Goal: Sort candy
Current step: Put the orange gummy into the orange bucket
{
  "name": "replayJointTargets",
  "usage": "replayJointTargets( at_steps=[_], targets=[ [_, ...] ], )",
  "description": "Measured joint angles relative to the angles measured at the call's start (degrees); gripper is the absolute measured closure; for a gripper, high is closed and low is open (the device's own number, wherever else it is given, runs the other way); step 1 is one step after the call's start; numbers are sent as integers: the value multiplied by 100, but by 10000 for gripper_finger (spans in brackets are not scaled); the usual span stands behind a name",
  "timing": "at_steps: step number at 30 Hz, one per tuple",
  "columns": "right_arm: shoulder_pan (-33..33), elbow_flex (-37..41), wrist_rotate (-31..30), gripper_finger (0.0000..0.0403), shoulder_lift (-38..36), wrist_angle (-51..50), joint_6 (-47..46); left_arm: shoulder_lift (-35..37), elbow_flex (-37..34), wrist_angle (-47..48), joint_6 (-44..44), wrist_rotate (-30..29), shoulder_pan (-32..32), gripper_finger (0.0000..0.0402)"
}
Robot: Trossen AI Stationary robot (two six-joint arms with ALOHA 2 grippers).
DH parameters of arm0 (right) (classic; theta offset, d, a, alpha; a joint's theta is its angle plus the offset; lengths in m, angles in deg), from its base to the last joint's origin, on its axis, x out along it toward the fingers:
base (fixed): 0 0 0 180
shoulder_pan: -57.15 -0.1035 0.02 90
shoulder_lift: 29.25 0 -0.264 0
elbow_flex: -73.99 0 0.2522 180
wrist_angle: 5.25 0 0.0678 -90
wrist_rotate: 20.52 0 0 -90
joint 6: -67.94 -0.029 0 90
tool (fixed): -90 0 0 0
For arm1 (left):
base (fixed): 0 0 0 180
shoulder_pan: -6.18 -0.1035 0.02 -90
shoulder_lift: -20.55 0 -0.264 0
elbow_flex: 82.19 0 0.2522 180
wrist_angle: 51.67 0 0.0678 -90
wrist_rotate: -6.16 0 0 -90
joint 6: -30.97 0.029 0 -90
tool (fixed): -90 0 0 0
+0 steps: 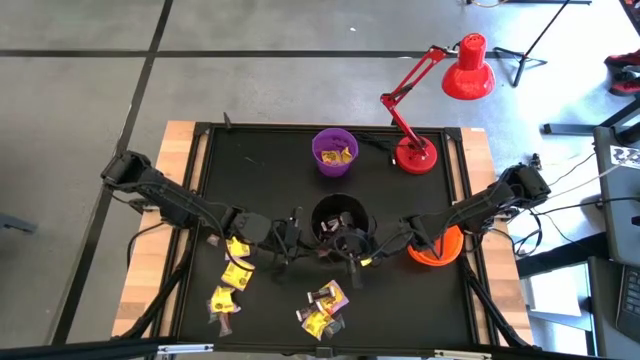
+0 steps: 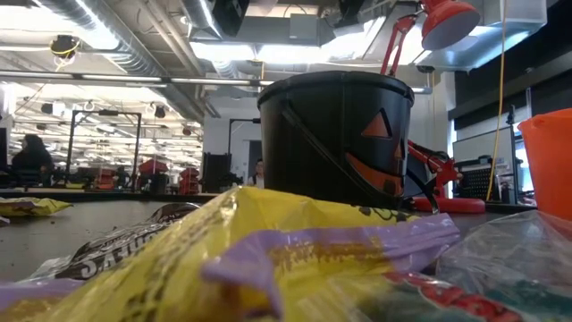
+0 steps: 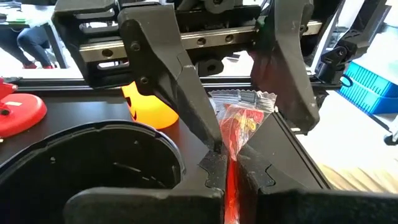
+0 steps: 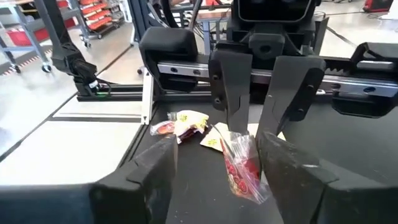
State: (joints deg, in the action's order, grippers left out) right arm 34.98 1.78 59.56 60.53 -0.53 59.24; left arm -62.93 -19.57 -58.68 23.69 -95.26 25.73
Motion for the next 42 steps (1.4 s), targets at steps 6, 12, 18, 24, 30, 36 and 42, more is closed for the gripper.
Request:
replayJointTargets(
  at_steps=[6, 12, 18, 24, 30, 36, 42],
  targets=[
    [2, -4, -102, 239, -2, -116, 20, -2, 0, 111, -12, -4, 0, 401],
    [11, 0, -103, 323, -2, -177, 24, 4, 0, 134, -23, -9, 2, 401],
    [13, 6, -107, 394, 0, -235, 171, 4, 0, 223, -23, 2, 1, 401],
    [9, 13, -96, 384, -19, -282, 171, 7, 0, 229, -117, 33, 0, 370],
    [6, 22, -109, 396, -394, -824, 157, 122, 7, 309, -118, 27, 1, 297],
    [-2, 20, -165, 398, -1000, -1702, -114, 1038, 15, 998, -158, -324, 48, 251],
    [-2, 17, -442, 395, -1703, -2988, -538, 1672, 15, 1588, -173, -524, 273, 253]
  ],
)
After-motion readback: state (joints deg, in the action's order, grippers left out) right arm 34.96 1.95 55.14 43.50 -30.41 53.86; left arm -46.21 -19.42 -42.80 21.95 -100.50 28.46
